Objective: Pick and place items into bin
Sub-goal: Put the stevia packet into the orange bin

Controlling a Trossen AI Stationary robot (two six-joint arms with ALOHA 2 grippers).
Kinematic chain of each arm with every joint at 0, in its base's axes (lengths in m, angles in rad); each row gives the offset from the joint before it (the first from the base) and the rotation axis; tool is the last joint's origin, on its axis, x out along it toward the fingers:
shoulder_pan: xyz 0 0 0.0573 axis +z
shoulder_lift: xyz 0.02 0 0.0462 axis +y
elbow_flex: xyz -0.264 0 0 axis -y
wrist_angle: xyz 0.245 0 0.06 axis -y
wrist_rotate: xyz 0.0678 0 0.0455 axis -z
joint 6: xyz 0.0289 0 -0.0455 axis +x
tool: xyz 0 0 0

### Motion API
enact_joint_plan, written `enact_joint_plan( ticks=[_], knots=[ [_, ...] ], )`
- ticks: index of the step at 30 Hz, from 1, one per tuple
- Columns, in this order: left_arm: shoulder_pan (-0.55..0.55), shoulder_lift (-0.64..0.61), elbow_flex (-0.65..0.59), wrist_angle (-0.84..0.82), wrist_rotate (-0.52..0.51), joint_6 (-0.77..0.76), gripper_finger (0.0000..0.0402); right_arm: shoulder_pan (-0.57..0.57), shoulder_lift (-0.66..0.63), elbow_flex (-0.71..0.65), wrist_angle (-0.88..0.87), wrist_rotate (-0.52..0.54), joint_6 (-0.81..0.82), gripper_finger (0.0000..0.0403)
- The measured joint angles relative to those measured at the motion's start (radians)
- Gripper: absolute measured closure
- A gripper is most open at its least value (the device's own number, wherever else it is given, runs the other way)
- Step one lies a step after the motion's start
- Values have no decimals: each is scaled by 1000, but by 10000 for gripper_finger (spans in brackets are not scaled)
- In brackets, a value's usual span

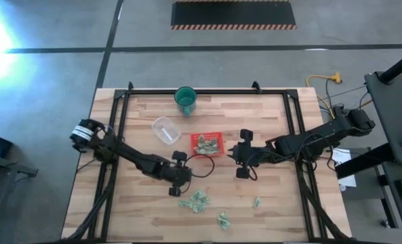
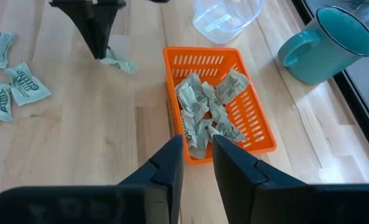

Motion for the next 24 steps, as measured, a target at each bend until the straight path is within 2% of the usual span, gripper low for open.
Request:
enact_joint_plan(
  ticks=[9, 14, 24],
  knots=[
    [-44, -78, 2, -26, -96, 31, 401, 0, 0, 0, -3, 0, 0, 333],
    [-43, -128, 2, -19, -105, 106, 401, 0, 0, 0, -2, 0, 0, 326],
    [85, -141, 30, 0, -105, 277, 401, 0, 0, 0, 1, 0, 5, 330]
  ],
)
